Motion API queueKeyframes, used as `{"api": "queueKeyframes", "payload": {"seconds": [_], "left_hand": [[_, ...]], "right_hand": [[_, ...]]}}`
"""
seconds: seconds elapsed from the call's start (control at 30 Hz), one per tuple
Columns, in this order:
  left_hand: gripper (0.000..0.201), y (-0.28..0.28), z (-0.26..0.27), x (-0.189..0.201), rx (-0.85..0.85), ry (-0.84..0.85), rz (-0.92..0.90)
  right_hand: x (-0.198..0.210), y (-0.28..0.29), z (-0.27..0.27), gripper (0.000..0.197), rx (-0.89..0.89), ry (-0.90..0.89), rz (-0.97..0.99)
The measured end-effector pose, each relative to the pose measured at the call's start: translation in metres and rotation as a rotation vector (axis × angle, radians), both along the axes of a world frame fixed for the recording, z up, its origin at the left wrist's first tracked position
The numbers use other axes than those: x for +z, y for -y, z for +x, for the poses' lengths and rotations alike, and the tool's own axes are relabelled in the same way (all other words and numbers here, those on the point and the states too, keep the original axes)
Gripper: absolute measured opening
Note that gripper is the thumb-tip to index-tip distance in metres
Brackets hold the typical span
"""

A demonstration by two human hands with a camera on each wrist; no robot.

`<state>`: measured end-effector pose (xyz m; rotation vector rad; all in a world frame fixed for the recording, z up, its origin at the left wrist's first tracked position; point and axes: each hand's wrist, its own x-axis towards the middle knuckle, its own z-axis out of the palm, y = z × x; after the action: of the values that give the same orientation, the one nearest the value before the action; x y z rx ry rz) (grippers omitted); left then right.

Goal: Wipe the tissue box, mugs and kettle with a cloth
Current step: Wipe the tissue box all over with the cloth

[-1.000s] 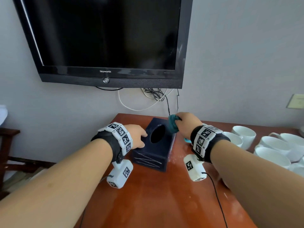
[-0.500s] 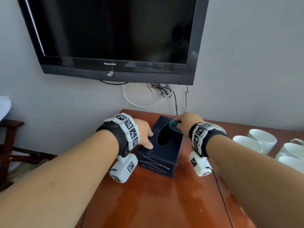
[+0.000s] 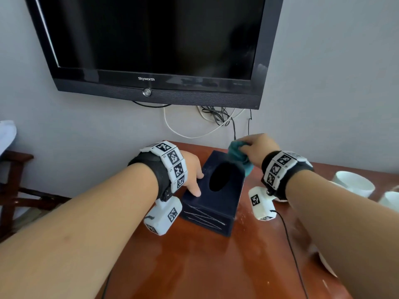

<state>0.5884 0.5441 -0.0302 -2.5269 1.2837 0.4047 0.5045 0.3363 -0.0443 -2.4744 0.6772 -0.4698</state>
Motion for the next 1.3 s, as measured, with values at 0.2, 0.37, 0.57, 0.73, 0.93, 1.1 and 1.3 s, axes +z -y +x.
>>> {"api": "queueKeyframes", "payload": {"seconds": [0.2,0.37,0.57,0.73,0.93,1.1,1.3], "left_hand": [[0.077,-0.001,-0.001,-0.001,0.01,-0.011,0.005],[0.078,0.001,0.001,-0.002,0.014,-0.008,0.014],[0.076,-0.002,-0.003,0.0,0.028,-0.005,0.023],[0.074,-0.005,-0.012,-0.002,0.037,0.018,0.022],[0.072,-0.012,-0.017,-0.001,0.047,0.016,-0.002],[0.073,-0.013,-0.014,-0.001,0.041,-0.007,-0.018],[0.074,-0.014,-0.01,0.001,0.056,-0.033,-0.051]], "right_hand": [[-0.012,-0.006,-0.004,0.037,0.056,-0.292,-0.188],[-0.013,-0.027,-0.005,0.049,0.185,-0.393,-0.219],[-0.016,-0.058,-0.015,0.046,0.383,-0.424,-0.193],[-0.005,-0.061,-0.031,0.04,0.408,-0.351,-0.041],[-0.001,-0.047,-0.043,0.026,-0.013,0.006,0.048],[-0.011,-0.061,-0.043,0.033,0.092,-0.224,-0.164],[-0.024,-0.068,-0.041,0.025,0.235,-0.177,0.058]]}}
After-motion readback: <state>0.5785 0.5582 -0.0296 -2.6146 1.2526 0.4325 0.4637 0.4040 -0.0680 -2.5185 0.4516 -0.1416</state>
